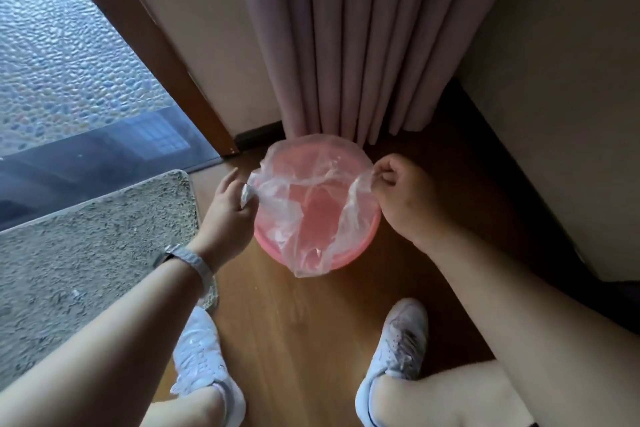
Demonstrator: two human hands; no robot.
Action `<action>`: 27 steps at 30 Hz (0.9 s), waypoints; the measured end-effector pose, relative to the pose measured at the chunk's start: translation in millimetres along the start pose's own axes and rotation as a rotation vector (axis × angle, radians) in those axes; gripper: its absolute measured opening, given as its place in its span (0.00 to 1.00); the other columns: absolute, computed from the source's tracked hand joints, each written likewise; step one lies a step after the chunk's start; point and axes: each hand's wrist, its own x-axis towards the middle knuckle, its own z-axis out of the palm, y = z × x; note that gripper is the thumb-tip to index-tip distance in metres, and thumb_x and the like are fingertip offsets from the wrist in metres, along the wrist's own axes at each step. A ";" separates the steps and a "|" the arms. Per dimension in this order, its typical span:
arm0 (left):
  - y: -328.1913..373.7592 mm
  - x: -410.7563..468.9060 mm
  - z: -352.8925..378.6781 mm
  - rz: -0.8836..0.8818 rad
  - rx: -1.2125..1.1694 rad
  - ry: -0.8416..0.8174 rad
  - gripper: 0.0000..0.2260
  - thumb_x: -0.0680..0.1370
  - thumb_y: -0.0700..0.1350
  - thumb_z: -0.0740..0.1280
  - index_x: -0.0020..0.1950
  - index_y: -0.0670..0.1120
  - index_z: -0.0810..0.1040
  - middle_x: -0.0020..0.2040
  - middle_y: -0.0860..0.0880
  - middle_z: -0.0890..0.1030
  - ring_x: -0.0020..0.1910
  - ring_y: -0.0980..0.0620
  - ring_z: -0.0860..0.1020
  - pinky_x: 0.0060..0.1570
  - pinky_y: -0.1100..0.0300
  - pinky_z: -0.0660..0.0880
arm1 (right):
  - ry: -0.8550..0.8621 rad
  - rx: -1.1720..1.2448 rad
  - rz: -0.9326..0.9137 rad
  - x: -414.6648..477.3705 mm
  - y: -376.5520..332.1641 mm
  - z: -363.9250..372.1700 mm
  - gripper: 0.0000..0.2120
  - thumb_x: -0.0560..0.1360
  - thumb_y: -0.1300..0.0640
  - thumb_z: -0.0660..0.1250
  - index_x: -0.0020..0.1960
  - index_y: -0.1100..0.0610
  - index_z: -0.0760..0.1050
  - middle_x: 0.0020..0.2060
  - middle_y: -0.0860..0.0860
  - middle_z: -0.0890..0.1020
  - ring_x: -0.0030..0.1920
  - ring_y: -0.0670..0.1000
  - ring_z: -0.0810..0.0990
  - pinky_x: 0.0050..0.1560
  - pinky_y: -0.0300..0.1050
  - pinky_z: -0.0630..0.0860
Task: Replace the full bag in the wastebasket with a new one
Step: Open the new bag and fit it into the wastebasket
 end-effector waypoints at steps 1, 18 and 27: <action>-1.8 6.7 2.6 0.027 0.022 -0.018 0.12 0.82 0.44 0.59 0.62 0.42 0.75 0.77 0.47 0.61 0.75 0.50 0.60 0.68 0.57 0.58 | -0.012 0.014 0.012 3.2 0.7 3.1 0.04 0.78 0.59 0.64 0.52 0.54 0.75 0.54 0.51 0.78 0.53 0.49 0.79 0.41 0.35 0.75; -24.9 38.9 67.6 0.199 0.343 -0.324 0.08 0.81 0.47 0.57 0.49 0.47 0.74 0.53 0.48 0.77 0.46 0.46 0.77 0.45 0.52 0.77 | -0.236 -0.263 -0.104 52.2 51.5 73.3 0.06 0.77 0.64 0.61 0.42 0.57 0.70 0.64 0.51 0.73 0.66 0.51 0.70 0.62 0.48 0.72; -22.9 41.8 48.6 0.215 0.248 -0.131 0.11 0.77 0.40 0.63 0.56 0.50 0.79 0.59 0.48 0.76 0.49 0.43 0.79 0.44 0.50 0.80 | -0.406 -0.371 0.149 52.1 56.5 88.4 0.06 0.80 0.59 0.57 0.51 0.57 0.73 0.46 0.51 0.78 0.44 0.50 0.78 0.47 0.46 0.80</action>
